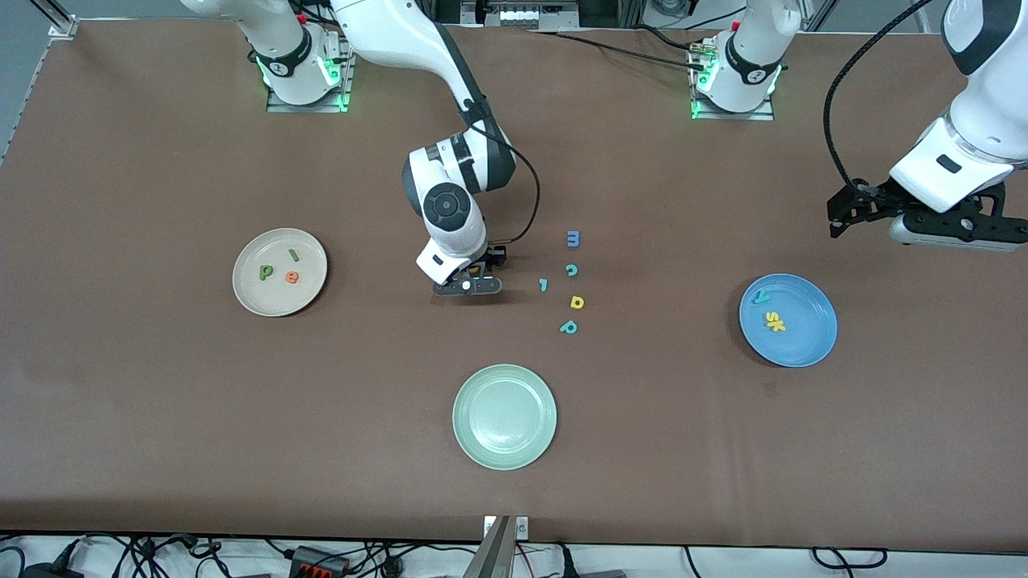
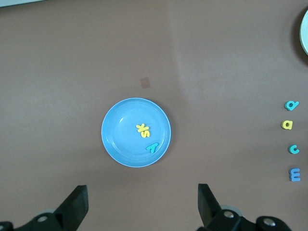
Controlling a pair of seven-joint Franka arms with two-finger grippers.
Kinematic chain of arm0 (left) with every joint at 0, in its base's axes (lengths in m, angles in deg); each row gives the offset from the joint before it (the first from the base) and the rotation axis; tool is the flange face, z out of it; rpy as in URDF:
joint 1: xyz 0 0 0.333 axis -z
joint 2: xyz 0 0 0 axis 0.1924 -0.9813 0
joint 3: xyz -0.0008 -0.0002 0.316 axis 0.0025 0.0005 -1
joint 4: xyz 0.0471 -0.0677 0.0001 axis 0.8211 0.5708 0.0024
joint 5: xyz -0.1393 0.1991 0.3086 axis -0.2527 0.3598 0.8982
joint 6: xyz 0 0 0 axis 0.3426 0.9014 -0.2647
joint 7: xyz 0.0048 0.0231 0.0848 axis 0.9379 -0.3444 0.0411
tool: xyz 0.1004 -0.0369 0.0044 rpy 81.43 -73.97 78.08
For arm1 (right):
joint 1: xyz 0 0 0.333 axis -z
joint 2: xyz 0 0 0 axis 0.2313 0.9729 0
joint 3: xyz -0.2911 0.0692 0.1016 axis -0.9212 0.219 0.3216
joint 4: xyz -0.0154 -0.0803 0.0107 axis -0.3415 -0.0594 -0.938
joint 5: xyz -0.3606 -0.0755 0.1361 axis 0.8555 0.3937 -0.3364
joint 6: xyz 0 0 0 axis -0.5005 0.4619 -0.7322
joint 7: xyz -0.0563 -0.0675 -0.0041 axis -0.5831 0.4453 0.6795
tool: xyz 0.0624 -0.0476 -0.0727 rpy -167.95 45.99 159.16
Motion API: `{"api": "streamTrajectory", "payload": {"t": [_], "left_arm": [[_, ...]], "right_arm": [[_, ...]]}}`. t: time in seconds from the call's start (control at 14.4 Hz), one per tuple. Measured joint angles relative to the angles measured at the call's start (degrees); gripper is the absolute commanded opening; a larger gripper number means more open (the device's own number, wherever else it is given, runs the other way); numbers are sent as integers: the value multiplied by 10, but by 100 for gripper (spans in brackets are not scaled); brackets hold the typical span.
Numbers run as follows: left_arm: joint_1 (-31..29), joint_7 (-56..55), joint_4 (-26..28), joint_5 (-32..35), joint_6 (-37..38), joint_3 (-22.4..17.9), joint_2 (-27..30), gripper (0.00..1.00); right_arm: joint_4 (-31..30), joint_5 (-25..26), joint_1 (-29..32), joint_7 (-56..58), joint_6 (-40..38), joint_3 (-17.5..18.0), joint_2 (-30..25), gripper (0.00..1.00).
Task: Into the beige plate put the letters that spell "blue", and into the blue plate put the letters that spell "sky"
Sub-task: 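Reach the yellow u with the right gripper and grasp it, then carry the yellow u onto the beige plate and open the right gripper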
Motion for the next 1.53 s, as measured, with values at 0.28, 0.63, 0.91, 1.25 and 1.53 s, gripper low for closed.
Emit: {"api": "streamTrajectory", "payload": {"t": [0.28, 0.63, 0.91, 1.25, 1.53], "left_arm": [[0, 0, 0, 0, 0, 0, 0, 100], [0, 0, 0, 0, 0, 0, 0, 100], [0, 0, 0, 0, 0, 0, 0, 100], [0, 0, 0, 0, 0, 0, 0, 100], [0, 0, 0, 0, 0, 0, 0, 100]], "right_arm": [[2, 1, 0, 0, 0, 0, 4, 43], [4, 4, 0, 1, 0, -3, 4, 21], [5, 4, 1, 1, 0, -6, 4, 21], [5, 6, 2, 15, -27, -63, 4, 21], [4, 6, 12, 128, -149, -160, 4, 21]]}}
